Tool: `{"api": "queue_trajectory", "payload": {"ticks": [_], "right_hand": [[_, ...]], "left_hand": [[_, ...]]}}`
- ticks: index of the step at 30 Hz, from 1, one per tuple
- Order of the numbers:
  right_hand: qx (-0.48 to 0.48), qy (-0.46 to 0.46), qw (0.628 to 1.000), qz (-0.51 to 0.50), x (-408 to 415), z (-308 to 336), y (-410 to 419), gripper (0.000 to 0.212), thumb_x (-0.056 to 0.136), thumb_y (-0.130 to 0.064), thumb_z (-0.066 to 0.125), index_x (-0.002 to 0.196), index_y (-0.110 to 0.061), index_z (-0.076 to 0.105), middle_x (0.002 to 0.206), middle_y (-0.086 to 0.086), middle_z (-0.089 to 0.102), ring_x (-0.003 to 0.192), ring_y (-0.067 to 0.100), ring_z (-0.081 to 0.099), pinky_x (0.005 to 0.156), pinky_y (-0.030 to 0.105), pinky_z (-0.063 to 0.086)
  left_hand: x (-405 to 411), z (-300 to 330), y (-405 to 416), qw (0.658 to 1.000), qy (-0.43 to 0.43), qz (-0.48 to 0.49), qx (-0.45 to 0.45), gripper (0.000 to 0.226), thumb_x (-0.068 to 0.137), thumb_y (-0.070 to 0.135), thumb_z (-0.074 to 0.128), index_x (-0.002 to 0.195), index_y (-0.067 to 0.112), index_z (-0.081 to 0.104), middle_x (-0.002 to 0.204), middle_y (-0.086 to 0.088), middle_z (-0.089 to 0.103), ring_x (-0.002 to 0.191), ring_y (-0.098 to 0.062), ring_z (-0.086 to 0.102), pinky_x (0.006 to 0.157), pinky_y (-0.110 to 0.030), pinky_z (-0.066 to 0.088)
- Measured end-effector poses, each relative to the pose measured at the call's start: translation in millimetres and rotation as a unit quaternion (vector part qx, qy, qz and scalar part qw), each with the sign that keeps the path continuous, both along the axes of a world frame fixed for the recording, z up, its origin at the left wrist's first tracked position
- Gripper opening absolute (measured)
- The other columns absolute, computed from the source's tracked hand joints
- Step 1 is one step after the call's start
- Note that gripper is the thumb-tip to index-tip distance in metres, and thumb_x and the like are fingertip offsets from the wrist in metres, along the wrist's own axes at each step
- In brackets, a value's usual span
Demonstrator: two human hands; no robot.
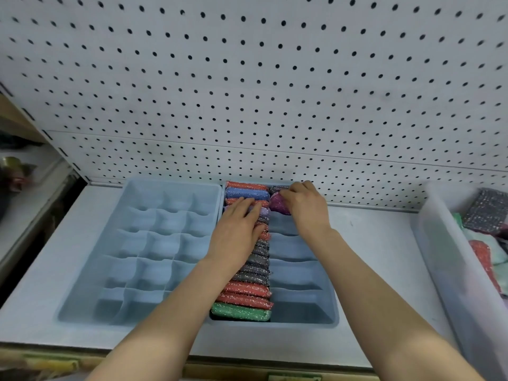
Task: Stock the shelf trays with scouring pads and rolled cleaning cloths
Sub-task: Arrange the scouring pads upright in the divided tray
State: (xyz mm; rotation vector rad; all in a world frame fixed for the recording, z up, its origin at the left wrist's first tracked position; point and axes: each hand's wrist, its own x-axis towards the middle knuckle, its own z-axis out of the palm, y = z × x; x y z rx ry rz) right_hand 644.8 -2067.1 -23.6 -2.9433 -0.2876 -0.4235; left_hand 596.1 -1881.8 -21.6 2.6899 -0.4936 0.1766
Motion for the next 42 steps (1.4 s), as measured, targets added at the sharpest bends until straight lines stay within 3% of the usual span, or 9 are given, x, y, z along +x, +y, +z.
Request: {"api": "queue_trajectory", "payload": {"ticks": [3, 7, 14, 21, 24, 29, 33, 39, 42], "right_hand": [[0.051, 0.027, 0.998, 0.005, -2.0, 4.1, -3.7, 0.029, 0.069, 0.002, 0.077, 0.093, -0.013, 0.075, 0.084, 0.007, 0.066, 0.084, 0.034, 0.058, 0.060, 0.038, 0.054], [0.090, 0.022, 0.996, 0.006, -40.3, 23.3, -18.0, 0.042, 0.080, 0.001, 0.067, 0.121, -0.010, 0.067, 0.113, 0.013, 0.065, 0.102, 0.037, 0.056, 0.085, 0.044, 0.052], [0.106, 0.044, 0.991, -0.075, -159.3, 53.8, -78.5, 0.037, 0.091, -0.016, 0.064, 0.128, -0.016, 0.063, 0.124, 0.009, 0.062, 0.107, 0.033, 0.056, 0.091, 0.039, 0.045], [0.134, -0.016, 0.959, -0.251, -257.7, 95.7, -224.8, 0.039, 0.089, -0.015, 0.063, 0.129, -0.019, 0.061, 0.124, 0.008, 0.062, 0.112, 0.031, 0.056, 0.090, 0.040, 0.047], [0.054, 0.061, 0.930, -0.358, -290.2, 105.7, -308.0, 0.050, 0.087, -0.014, 0.062, 0.136, -0.019, 0.053, 0.126, 0.015, 0.058, 0.115, 0.037, 0.051, 0.092, 0.041, 0.043], [-0.009, 0.259, 0.878, -0.403, -312.1, 81.1, -378.7, 0.093, 0.072, -0.069, 0.068, 0.140, -0.015, 0.037, 0.130, 0.023, 0.045, 0.113, 0.043, 0.051, 0.087, 0.046, 0.048], [-0.016, 0.262, 0.894, -0.363, -303.2, 65.8, -388.4, 0.068, 0.078, -0.061, 0.068, 0.127, -0.017, 0.047, 0.124, 0.018, 0.048, 0.103, 0.041, 0.056, 0.082, 0.044, 0.053], [0.196, 0.144, 0.925, -0.291, -287.6, 131.2, -401.2, 0.044, 0.076, -0.042, 0.067, 0.117, -0.032, 0.058, 0.102, 0.003, 0.063, 0.086, 0.025, 0.061, 0.069, 0.031, 0.045], [0.489, 0.139, 0.846, -0.161, -277.8, 149.8, -394.3, 0.031, 0.080, -0.029, 0.070, 0.109, -0.027, 0.064, 0.096, 0.001, 0.073, 0.089, 0.022, 0.070, 0.083, 0.042, 0.056]], "left_hand": [[1.3, 2.1, 1.0, 1.000, 0.004, -0.002, 0.000, 0.049, 0.093, 0.025, 0.063, 0.138, 0.008, 0.053, 0.141, -0.015, 0.051, 0.134, -0.037, 0.043, 0.112, -0.045, 0.032], [2.2, 10.3, 3.1, 1.000, 0.017, -0.014, 0.006, 0.048, 0.094, 0.024, 0.060, 0.139, 0.009, 0.051, 0.142, -0.014, 0.049, 0.134, -0.035, 0.042, 0.113, -0.045, 0.032], [-34.2, 37.9, -38.9, 0.995, 0.030, -0.082, -0.053, 0.037, 0.091, 0.011, 0.061, 0.129, 0.011, 0.061, 0.132, -0.011, 0.058, 0.119, -0.031, 0.055, 0.099, -0.040, 0.042], [-100.8, 61.2, -174.1, 0.969, 0.043, -0.201, -0.134, 0.031, 0.093, 0.017, 0.063, 0.124, 0.021, 0.064, 0.127, 0.000, 0.061, 0.112, -0.020, 0.059, 0.092, -0.026, 0.041], [-125.6, 74.5, -250.7, 0.962, 0.054, -0.229, -0.137, 0.034, 0.095, 0.020, 0.059, 0.129, 0.023, 0.060, 0.133, 0.004, 0.057, 0.118, -0.016, 0.055, 0.096, -0.025, 0.039], [-148.3, 72.9, -352.4, 0.956, 0.074, -0.271, -0.079, 0.039, 0.096, 0.026, 0.056, 0.136, 0.025, 0.054, 0.141, 0.004, 0.050, 0.128, -0.018, 0.045, 0.102, -0.029, 0.035], [-154.9, 64.9, -380.9, 0.966, 0.084, -0.238, -0.053, 0.039, 0.097, 0.029, 0.054, 0.136, 0.026, 0.053, 0.140, 0.005, 0.050, 0.129, -0.018, 0.044, 0.105, -0.032, 0.036], [-158.8, 72.9, -386.5, 0.965, 0.124, -0.198, -0.122, 0.049, 0.096, 0.044, 0.052, 0.142, 0.027, 0.046, 0.144, 0.003, 0.048, 0.132, -0.017, 0.044, 0.109, -0.033, 0.035], [-159.2, 88.1, -391.4, 0.899, 0.275, -0.176, -0.293, 0.071, 0.083, 0.069, 0.055, 0.143, 0.034, 0.042, 0.140, 0.007, 0.054, 0.125, -0.010, 0.053, 0.108, -0.037, 0.042]]}}
